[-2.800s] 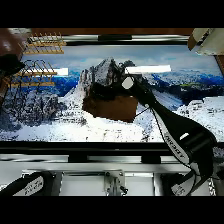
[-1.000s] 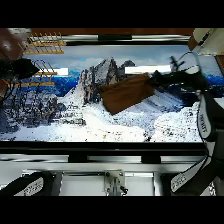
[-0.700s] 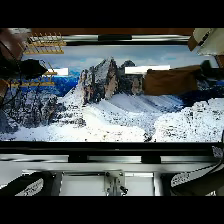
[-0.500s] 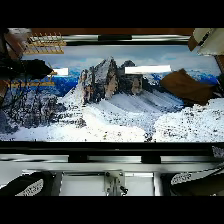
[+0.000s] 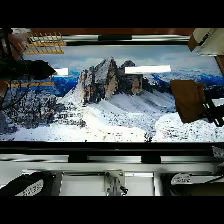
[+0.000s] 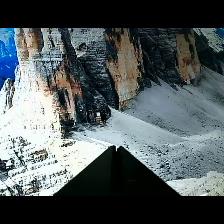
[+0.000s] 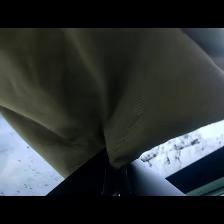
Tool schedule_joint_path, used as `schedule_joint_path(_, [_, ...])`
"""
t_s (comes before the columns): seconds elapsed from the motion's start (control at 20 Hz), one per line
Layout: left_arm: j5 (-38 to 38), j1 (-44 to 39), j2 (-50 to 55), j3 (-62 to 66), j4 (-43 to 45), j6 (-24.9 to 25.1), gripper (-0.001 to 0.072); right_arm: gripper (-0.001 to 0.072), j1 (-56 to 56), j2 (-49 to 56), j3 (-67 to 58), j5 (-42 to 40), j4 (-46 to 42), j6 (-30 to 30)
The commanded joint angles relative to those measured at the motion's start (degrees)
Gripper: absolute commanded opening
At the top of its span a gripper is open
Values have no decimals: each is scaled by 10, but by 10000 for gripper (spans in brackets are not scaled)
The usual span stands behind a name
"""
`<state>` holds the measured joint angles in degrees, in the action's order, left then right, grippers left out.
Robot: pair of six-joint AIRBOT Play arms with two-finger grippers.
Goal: Fold the shirts.
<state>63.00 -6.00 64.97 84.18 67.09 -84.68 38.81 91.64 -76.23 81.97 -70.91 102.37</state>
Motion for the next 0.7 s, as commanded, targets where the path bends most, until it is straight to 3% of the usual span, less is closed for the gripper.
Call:
schedule_joint_path(0.0, [1, 0, 0, 0, 0, 2, 27, 91, -13, -19, 49, -1, -15, 15])
schedule_joint_path(0.1, [3, 0, 0, 0, 3, 2, 27, 466, -13, -26, 49, 6, -37, 21])
schedule_joint_path(0.3, [5, 0, 2, 2, 52, 2, 26, 469, -12, -78, -23, 37, -72, -1])
schedule_joint_path(0.4, [25, -5, 8, 19, 123, 14, 25, 434, -23, -99, -128, -17, -76, -39])
schedule_joint_path(0.55, [66, -22, 61, 63, 277, -37, 24, 435, -119, -115, -258, -97, -88, -105])
schedule_joint_path(0.65, [134, -27, 120, 90, 309, -61, 28, 467, -232, -115, -278, -79, -157, -114])
